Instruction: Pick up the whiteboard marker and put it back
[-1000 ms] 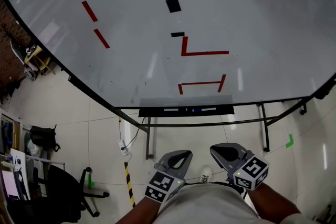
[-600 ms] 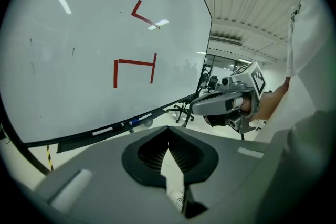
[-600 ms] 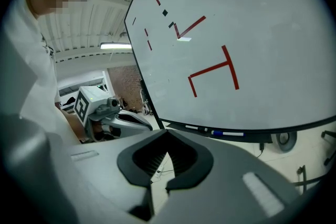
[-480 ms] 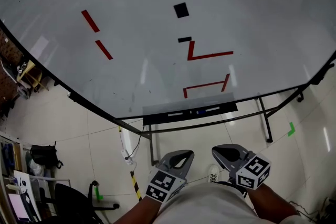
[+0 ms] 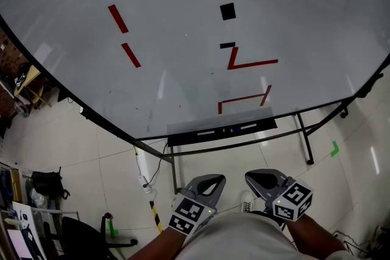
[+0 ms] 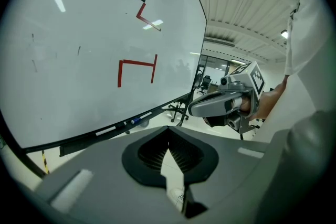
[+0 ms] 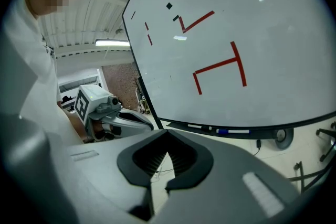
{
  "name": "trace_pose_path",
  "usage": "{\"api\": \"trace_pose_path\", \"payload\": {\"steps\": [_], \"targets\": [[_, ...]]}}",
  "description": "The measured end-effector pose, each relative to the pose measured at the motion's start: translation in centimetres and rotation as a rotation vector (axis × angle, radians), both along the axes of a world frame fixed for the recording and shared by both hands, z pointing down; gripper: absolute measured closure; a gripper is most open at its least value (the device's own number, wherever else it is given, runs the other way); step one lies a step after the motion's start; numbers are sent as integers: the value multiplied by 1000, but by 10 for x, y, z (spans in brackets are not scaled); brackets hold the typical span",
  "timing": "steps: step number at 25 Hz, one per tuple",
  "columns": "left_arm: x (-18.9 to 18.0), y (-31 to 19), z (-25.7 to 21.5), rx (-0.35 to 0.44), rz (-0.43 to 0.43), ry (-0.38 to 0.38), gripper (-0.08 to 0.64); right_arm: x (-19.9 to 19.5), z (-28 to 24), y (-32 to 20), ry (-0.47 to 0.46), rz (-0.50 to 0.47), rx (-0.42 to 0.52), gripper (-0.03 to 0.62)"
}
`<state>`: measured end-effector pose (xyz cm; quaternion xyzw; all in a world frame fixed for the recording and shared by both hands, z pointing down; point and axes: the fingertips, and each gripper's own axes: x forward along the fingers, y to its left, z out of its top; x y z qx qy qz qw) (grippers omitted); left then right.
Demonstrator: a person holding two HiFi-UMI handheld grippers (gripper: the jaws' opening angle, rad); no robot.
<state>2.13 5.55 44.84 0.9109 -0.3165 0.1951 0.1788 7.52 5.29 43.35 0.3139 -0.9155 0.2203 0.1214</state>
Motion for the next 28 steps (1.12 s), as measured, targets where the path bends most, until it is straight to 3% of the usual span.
{"api": "trace_pose_path", "payload": {"steps": [20, 28], "targets": [[-5, 1, 0, 0, -43, 10, 544, -1, 3, 3, 20, -31, 2, 592], [-11, -4, -4, 7, -63, 7, 543, 12, -2, -8, 17, 9, 17, 592]]}}
